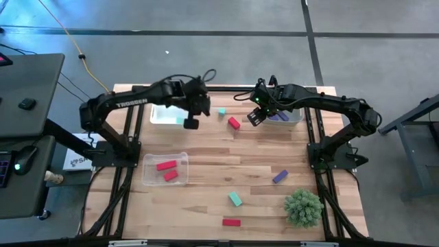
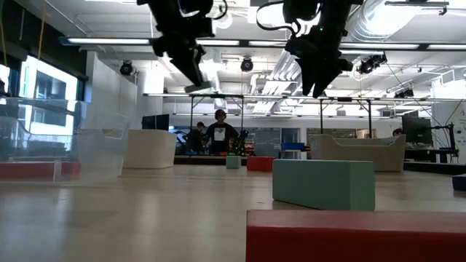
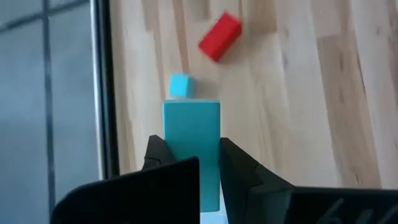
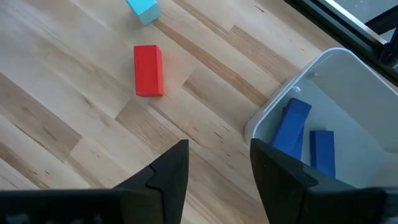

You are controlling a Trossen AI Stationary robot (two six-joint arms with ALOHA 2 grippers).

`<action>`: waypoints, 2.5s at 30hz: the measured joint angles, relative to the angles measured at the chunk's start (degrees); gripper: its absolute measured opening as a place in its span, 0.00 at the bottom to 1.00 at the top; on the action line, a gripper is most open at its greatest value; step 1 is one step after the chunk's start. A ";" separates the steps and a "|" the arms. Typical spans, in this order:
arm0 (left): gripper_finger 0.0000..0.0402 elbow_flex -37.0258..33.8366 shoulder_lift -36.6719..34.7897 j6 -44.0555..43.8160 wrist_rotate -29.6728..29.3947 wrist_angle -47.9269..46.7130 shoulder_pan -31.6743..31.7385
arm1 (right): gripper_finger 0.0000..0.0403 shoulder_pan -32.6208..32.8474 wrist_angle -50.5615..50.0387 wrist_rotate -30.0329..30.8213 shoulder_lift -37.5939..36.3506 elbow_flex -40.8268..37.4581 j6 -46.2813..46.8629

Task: Sort & place blocks by color
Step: Put the bottom left light blue block into the white bin

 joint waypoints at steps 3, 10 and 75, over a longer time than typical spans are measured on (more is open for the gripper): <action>0.00 0.06 -1.21 -0.06 -0.02 -0.41 1.87 | 0.40 0.00 -0.05 0.00 0.00 -0.01 -0.10; 0.00 -0.74 -3.87 -1.22 0.02 -2.60 5.86 | 0.40 0.00 -0.25 0.00 0.00 0.00 -0.24; 0.00 -33.09 -4.48 -1.05 2.97 12.06 20.12 | 0.40 3.24 4.55 -11.87 0.04 0.00 11.61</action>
